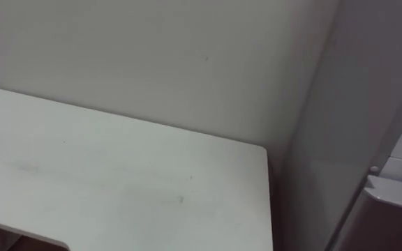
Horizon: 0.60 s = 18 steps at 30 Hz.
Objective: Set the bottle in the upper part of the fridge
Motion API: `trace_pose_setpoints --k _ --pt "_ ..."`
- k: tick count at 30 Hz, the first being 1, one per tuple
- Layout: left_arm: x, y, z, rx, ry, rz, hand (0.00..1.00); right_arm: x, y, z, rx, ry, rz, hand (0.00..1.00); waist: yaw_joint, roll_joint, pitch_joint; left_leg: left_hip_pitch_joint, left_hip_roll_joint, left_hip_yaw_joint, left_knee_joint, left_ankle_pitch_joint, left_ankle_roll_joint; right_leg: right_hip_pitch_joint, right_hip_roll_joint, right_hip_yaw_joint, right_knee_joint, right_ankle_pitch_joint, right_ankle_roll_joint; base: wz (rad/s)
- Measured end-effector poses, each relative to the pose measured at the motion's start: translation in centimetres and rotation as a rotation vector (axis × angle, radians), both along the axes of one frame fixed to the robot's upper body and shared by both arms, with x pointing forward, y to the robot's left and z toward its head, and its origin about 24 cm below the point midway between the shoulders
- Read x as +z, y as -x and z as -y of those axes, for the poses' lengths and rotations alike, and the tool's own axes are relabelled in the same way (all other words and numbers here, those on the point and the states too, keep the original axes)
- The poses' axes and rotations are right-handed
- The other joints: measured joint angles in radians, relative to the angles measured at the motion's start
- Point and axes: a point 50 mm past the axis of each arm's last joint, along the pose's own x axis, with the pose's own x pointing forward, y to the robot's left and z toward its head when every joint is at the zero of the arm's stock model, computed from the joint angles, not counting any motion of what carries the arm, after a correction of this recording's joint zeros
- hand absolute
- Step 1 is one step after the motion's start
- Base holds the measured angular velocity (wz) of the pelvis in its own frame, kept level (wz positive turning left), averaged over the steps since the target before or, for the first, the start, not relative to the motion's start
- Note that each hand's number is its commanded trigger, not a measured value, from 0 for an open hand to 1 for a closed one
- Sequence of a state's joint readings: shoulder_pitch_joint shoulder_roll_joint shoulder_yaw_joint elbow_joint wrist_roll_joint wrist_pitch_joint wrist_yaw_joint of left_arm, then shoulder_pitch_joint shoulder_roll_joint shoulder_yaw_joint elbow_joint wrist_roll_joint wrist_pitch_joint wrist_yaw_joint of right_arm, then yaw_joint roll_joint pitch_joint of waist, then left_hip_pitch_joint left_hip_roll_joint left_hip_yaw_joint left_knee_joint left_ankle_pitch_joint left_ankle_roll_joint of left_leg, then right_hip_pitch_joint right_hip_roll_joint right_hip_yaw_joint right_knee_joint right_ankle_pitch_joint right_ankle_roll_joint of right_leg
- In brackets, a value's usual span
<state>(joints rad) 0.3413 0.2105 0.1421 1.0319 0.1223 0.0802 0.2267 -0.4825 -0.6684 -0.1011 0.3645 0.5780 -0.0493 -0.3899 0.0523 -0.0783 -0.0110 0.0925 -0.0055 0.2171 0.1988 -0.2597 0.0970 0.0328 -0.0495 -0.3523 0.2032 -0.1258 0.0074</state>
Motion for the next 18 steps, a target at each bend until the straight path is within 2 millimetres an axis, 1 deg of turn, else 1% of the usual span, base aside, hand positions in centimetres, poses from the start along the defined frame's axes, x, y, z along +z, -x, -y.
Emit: trace_pose_setpoints --k 5,9,12,15,18 --pt "0.0 0.0 0.0 0.0 0.002 0.003 0.0 0.6 0.3 -0.8 0.028 0.031 0.027 0.0 0.0 0.011 -0.0005 0.005 0.001 0.018 -0.003 0.0 0.0 -0.005 0.003 0.021 0.004 0.0 -0.001 -0.1" --pt "0.0 0.3 0.1 0.007 0.007 -0.003 0.0 0.9 0.8 -1.5 0.032 0.106 0.041 0.0 -0.005 0.012 0.0004 0.005 0.002 0.026 -0.008 0.0 0.0 -0.016 0.002 0.027 0.016 0.0 -0.001 -0.08" --pt "-0.1 0.2 0.2 -0.001 0.01 0.003 0.0 1.1 1.1 -2.1 0.041 0.14 0.054 0.0 -0.018 0.009 0.0017 0.006 0.002 0.028 -0.008 0.0 0.0 -0.017 0.002 0.027 0.017 0.0 -0.001 0.0" --pt "-0.1 0.0 0.3 -0.023 0.015 0.004 0.0 1.1 1.2 -2.3 0.037 0.148 0.059 0.0 -0.02 0.01 0.0013 0.006 0.002 0.029 -0.008 0.0 0.0 -0.016 0.001 0.025 0.017 0.001 -0.002 -0.01" --pt "-0.2 0.0 0.5 -0.034 0.019 0.001 0.0 1.0 1.8 -2.7 0.029 0.177 0.068 0.0 -0.02 0.01 0.0012 0.006 0.002 0.028 -0.008 0.0 0.0 -0.016 0.001 0.023 0.017 0.001 -0.002 0.0"
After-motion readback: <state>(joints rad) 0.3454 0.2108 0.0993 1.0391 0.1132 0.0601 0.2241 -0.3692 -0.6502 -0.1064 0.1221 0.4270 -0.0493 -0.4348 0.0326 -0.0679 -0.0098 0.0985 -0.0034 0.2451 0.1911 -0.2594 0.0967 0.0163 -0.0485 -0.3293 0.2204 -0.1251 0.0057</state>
